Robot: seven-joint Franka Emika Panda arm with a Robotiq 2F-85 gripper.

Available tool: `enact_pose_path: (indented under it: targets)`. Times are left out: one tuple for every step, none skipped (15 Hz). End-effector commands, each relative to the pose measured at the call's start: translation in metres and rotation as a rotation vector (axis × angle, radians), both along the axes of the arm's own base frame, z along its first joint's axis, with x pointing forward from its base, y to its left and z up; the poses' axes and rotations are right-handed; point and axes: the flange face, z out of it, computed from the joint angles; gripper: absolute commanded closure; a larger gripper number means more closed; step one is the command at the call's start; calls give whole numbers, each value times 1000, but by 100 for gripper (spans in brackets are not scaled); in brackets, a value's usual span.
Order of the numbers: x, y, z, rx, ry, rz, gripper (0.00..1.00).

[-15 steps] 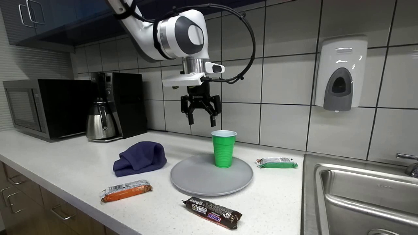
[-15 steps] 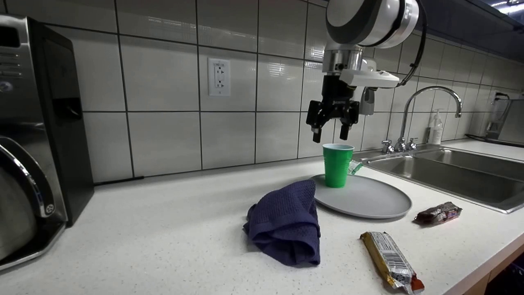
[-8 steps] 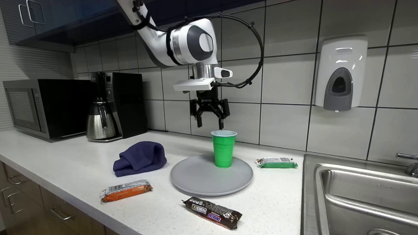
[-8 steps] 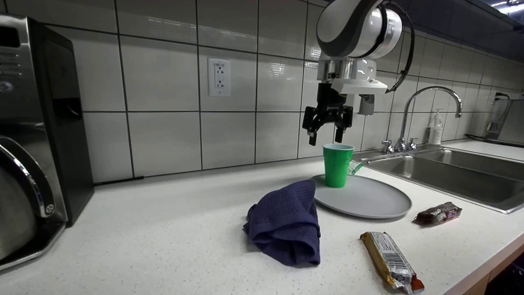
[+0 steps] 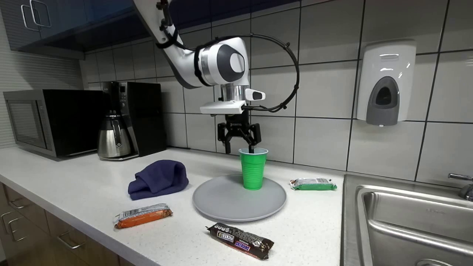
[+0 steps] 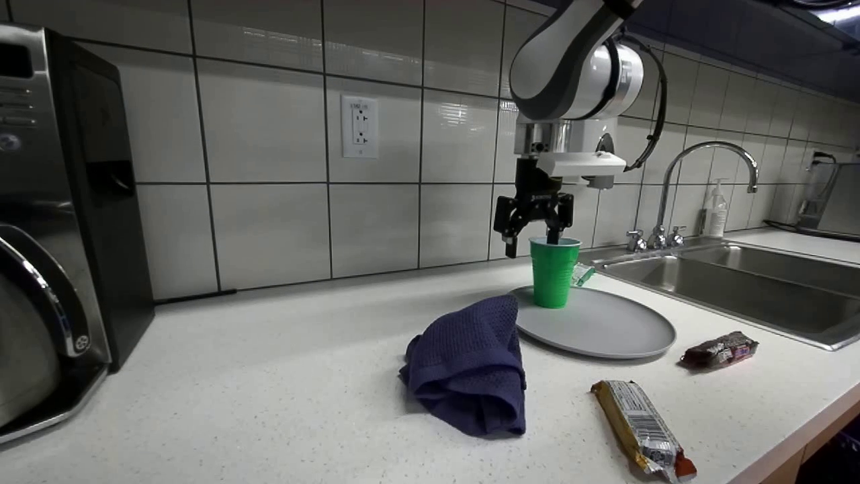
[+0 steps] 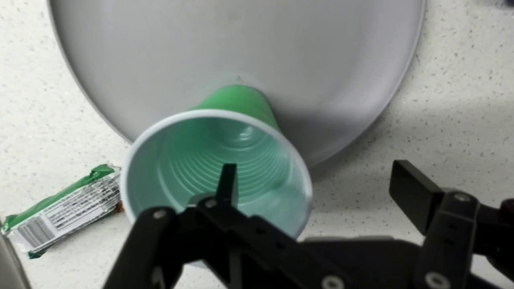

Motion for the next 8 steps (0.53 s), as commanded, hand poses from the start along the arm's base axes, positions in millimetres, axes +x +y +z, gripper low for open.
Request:
enact_pose_path:
  targets:
    - [7,-7,4,-11,14,15,34]
    - [7,-8,4,-11,14,13,42]
    - [7,-9,4,-10,14,11,51]
    - [8,-9,4,-13,12,11,58]
    - [8,-10,4,-15,12,10,66]
    - [7,-11,3,-14,15,9,73]
    - [7,-12,3,-15,15,8,82]
    - [7,-13,2,-16,17,7,88]
